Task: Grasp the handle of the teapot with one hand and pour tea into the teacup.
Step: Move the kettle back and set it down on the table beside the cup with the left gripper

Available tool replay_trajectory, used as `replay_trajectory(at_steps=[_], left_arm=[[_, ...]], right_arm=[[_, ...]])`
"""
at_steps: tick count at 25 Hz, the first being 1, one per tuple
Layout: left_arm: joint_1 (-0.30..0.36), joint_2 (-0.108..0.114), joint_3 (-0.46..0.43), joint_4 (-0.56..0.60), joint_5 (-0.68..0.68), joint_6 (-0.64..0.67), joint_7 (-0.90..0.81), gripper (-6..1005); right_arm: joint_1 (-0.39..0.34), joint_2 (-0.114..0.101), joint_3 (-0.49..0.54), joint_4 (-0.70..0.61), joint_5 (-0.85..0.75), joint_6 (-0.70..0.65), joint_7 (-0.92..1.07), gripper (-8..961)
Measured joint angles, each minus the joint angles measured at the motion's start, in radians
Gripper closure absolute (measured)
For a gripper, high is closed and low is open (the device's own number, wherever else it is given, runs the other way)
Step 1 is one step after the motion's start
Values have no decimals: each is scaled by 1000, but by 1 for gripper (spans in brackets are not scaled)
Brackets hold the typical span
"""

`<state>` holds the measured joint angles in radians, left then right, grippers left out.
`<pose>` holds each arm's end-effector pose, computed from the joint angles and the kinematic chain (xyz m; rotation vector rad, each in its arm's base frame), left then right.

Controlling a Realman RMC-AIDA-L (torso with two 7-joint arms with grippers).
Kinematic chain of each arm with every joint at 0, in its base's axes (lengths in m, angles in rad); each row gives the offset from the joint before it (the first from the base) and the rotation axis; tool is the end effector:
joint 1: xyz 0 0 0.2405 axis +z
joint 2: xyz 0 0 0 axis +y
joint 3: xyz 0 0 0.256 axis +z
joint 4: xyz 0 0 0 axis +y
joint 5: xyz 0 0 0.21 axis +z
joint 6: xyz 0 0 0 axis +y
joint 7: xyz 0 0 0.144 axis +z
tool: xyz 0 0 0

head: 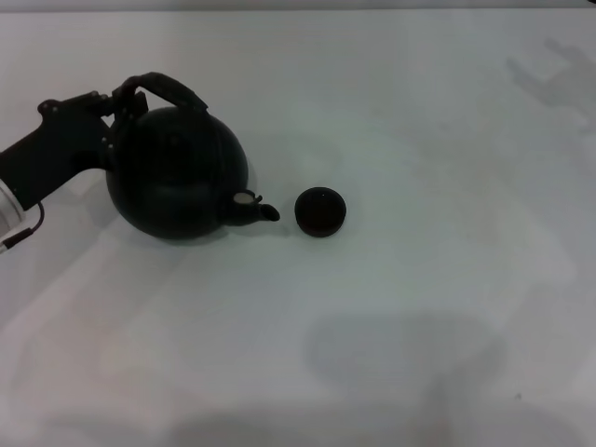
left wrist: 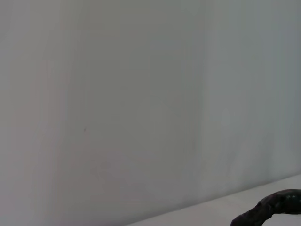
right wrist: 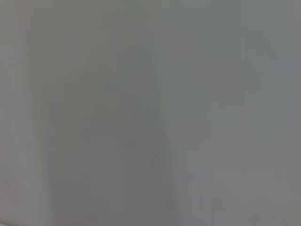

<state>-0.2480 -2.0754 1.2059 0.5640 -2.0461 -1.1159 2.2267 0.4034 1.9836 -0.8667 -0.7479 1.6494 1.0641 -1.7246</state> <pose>-0.3138 0.3108 -0.0124 -2.1723 -0.5747 -0.7475 0.3038 0.3817 0.0877 -2.0685 0.7051 0.7034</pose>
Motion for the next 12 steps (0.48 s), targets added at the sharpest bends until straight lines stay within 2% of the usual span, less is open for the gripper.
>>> replay_trajectory(at_steps=[12], left_arm=[[12,0,-2,-88,-77,-11,101,865]], right_arm=[[1,3,0,13,1,-13,-8,109]])
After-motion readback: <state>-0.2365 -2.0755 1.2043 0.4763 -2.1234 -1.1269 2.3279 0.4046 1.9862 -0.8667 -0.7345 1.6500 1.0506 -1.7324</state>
